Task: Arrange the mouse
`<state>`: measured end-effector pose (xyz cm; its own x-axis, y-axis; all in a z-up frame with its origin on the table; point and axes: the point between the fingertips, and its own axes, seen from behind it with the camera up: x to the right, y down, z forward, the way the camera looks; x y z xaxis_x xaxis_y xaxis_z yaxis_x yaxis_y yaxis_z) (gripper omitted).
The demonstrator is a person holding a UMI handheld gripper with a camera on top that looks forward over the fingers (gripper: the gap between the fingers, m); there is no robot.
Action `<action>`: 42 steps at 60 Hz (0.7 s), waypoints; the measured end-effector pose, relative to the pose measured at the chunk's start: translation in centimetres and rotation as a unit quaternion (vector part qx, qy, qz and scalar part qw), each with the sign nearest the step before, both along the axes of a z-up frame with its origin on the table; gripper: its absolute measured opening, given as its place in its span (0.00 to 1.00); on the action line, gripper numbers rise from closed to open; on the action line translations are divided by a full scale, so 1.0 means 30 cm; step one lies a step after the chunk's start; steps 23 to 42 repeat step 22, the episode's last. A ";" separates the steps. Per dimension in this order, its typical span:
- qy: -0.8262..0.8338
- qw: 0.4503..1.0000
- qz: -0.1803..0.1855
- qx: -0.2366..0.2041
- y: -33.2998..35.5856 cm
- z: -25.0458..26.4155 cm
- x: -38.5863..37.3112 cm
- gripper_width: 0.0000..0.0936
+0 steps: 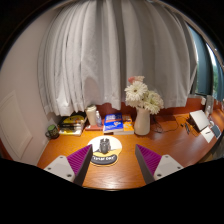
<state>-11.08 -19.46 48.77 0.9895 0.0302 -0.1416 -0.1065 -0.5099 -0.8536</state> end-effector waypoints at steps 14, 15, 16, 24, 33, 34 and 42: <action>0.001 1.000 0.002 0.003 -0.123 0.014 0.037 0.91; 0.001 1.000 0.002 0.002 -0.130 0.013 0.037 0.91; 0.002 1.000 0.002 0.001 -0.137 0.013 0.038 0.91; 0.004 1.000 0.003 -0.006 -0.171 0.000 0.041 0.91; 0.004 1.000 0.003 -0.006 -0.171 0.000 0.041 0.91; 0.004 1.000 0.003 -0.006 -0.171 0.000 0.041 0.91; 0.004 1.000 0.003 -0.006 -0.171 0.000 0.041 0.91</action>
